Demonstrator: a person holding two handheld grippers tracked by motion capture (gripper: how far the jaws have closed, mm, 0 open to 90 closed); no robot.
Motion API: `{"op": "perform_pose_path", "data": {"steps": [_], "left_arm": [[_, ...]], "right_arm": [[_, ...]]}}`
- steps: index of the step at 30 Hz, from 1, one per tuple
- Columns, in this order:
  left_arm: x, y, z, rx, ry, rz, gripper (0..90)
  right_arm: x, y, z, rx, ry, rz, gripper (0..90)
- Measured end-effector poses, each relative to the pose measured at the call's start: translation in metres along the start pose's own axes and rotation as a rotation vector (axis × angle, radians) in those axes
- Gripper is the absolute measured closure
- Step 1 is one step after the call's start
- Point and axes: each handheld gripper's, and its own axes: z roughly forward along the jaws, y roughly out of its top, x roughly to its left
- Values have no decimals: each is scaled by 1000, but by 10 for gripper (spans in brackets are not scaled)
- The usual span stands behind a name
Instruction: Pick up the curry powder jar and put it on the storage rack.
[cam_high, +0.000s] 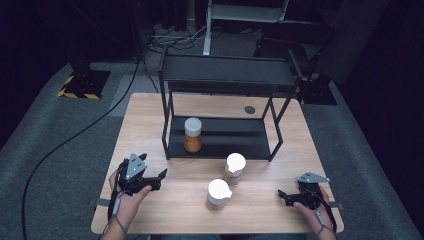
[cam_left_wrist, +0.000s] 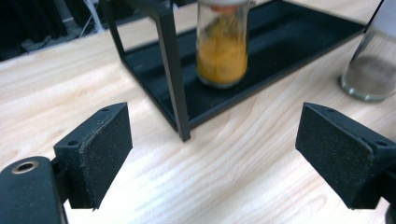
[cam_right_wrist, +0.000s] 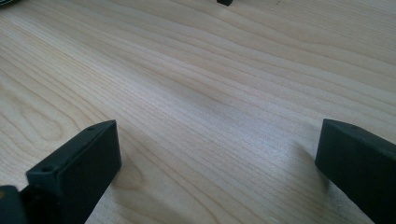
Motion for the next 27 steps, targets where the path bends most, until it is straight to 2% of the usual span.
{"op": "perform_pose_path", "data": {"steps": [14, 27], "left_arm": [[3, -32, 4, 64, 7, -50, 104], [7, -55, 9, 130, 19, -77, 85]], "right_arm": [[0, 0, 0, 0, 1, -2, 1], [1, 1, 1, 0, 10, -8, 0]]}}
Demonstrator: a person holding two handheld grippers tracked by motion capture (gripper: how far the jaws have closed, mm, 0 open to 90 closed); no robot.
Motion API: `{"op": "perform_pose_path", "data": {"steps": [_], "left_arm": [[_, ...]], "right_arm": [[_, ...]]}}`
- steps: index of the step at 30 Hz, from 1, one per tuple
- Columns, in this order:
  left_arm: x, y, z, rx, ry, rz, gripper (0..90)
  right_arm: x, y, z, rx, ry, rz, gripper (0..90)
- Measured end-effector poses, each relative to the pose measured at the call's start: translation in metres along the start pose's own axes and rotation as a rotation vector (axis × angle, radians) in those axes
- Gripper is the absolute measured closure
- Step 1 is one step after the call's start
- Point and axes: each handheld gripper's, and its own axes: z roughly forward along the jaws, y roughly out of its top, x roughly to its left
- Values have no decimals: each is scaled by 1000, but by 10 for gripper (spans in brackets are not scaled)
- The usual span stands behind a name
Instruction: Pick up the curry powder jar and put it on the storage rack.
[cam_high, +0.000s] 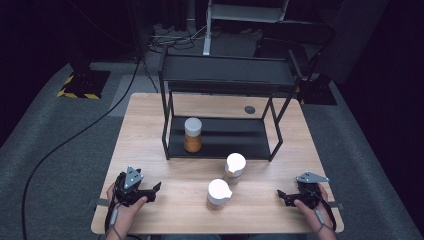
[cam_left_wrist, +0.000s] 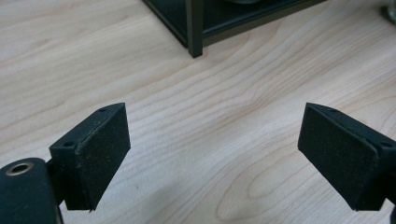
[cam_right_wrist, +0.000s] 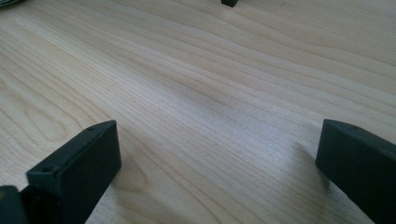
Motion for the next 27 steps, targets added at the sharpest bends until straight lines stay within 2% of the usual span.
{"op": "perform_pose_path", "data": {"steps": [6, 8, 11, 14, 17, 18, 23, 27], "left_arm": [[1, -9, 4, 36, 11, -1, 72], [2, -9, 4, 60, 20, 6, 69], [1, -9, 5, 69, 28, 10, 65], [-3, -9, 9, 146, 45, 42, 60], [-2, -9, 9, 160, 34, 11, 55], [1, -10, 10, 176, 10, -27, 55], [1, -10, 10, 182, 18, -31, 20], [0, -11, 9, 187, 2, -16, 2]], "right_arm": [[0, 0, 0, 0, 6, -5, 0], [0, 0, 0, 0, 6, -5, 0], [0, 0, 0, 0, 6, -5, 0], [0, 0, 0, 0, 7, -6, 0], [0, 0, 0, 0, 10, -8, 0], [0, 0, 0, 0, 10, -8, 0], [0, 0, 0, 0, 10, -8, 0], [0, 0, 0, 0, 10, -8, 0]]}}
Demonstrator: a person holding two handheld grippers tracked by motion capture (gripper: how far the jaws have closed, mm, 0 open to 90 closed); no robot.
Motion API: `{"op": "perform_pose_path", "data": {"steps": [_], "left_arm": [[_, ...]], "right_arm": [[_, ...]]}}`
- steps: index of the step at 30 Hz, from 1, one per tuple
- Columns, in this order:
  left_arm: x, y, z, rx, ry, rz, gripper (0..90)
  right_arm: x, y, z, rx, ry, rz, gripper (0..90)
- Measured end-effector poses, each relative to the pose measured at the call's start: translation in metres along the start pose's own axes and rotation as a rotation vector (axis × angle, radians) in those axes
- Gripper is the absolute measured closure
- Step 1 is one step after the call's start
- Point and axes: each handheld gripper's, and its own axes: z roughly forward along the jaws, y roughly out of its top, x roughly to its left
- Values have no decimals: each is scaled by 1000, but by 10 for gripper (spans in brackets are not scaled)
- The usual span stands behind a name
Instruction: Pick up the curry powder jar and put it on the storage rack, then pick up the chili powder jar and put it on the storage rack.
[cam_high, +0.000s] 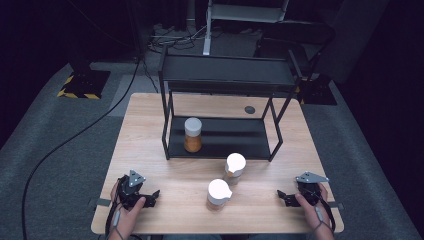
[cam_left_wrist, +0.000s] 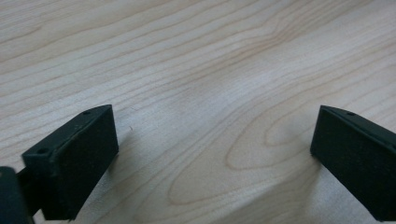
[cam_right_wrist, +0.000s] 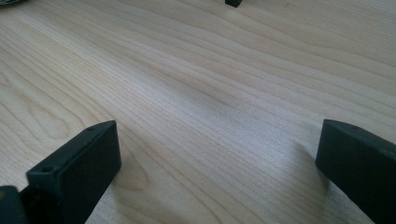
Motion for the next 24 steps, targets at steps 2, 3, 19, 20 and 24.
{"op": "perform_pose_path", "data": {"steps": [2, 3, 19, 20, 24], "left_arm": [[0, 0, 0, -1, 0, 1, 1], [0, 0, 0, 0, 1, 0, 0], [0, 0, 0, 1, 1, 0, 0], [0, 0, 0, 0, 1, 0, 0], [0, 0, 0, 0, 1, 0, 0]], "right_arm": [[0, 0, 0, 0, 0, 0, 0], [0, 0, 0, 0, 0, 0, 0], [7, 12, -15, -60, 45, -8, 16], [8, 14, -17, -68, 51, -7, 16], [16, 23, -23, -86, 65, -39, 16]]}}
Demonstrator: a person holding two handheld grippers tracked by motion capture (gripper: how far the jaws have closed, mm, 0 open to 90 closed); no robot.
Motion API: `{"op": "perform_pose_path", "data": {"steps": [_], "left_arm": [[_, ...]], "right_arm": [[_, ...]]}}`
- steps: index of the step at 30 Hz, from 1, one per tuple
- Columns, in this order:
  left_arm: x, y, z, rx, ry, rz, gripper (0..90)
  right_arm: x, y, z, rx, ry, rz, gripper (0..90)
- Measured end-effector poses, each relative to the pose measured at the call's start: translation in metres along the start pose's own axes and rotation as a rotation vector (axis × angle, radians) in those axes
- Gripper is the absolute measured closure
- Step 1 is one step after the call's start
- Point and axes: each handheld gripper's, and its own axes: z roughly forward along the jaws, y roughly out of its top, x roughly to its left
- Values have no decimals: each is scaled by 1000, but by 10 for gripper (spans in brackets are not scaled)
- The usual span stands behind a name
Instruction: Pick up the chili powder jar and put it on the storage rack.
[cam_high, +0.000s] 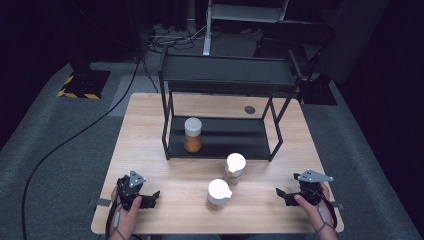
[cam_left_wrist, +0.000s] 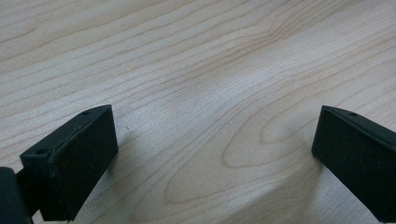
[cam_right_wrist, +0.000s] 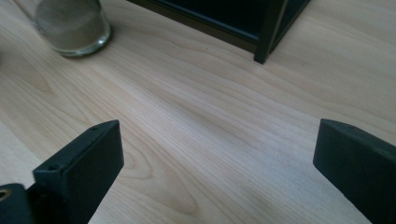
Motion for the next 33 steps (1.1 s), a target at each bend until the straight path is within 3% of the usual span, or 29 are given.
{"op": "perform_pose_path", "data": {"steps": [12, 33], "left_arm": [[0, 0, 0, -2, -1, 2, 0], [0, 0, 0, -1, 2, 0, 0]], "right_arm": [[22, 29, -13, -20, 64, -32, 16], [49, 70, -19, -62, 103, -97, 16]]}}
